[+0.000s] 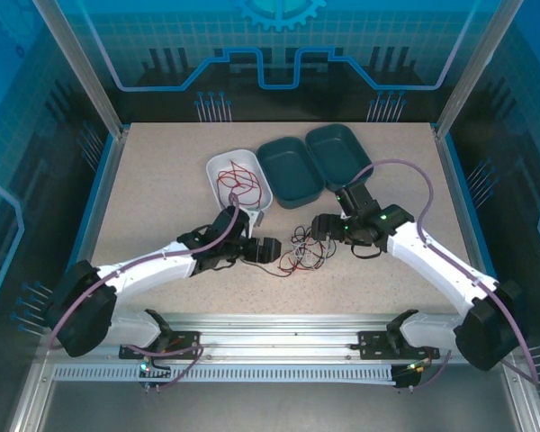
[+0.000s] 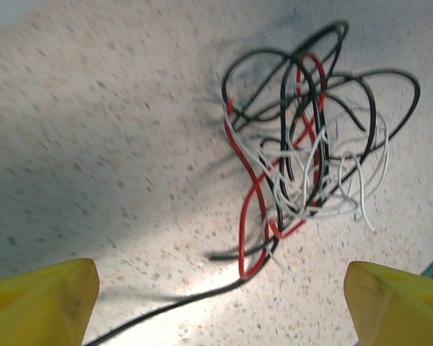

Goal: Untangle the cables

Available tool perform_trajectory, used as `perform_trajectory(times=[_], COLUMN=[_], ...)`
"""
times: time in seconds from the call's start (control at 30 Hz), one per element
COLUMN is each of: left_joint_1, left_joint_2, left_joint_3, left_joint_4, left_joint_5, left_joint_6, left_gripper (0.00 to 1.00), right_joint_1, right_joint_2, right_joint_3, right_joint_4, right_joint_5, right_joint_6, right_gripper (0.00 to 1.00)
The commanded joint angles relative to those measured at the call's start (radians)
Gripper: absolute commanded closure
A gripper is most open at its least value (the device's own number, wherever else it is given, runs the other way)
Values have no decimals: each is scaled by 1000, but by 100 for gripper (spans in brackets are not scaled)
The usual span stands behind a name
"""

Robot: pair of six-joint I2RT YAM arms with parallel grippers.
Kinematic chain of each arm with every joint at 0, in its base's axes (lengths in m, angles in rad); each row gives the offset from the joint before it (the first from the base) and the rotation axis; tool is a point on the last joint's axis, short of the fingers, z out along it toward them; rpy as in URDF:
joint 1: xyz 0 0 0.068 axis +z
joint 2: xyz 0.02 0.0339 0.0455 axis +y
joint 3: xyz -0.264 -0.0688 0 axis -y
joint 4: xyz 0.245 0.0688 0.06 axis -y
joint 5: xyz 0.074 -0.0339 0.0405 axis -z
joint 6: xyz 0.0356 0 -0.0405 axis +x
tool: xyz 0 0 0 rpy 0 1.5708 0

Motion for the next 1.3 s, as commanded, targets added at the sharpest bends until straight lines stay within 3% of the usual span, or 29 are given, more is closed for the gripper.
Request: perform_trajectory(times=[0.0, 0.27, 0.53, 0.77, 1.1, 1.27], left_joint_1=[-34, -52, -64, -64, -65, -64], left_joint_2=[49, 194, 284, 333, 249, 141], left_joint_3=[-13, 9, 23, 35, 44, 51], left_joint_4=[96, 160, 203, 222, 153, 43], left_joint_5=[58, 73, 117, 109, 3, -107], left_joint_6=[-44, -67, -85, -98, -108, -89], left_gripper=[15, 36, 46, 73, 100, 100], right_joint_1=[-10, 10, 33, 45, 30, 7], right_joint_2=[40, 178, 268, 350, 389, 365], right_joint_3=[-20, 36, 60, 84, 84, 55], right_joint_4=[59, 52, 67, 69, 35, 15], right_joint_5=[-52, -53, -43, -12, 71, 111], right_joint_6=[27, 11, -4, -25, -2, 21], right_gripper=[5, 11, 11, 11, 11, 11])
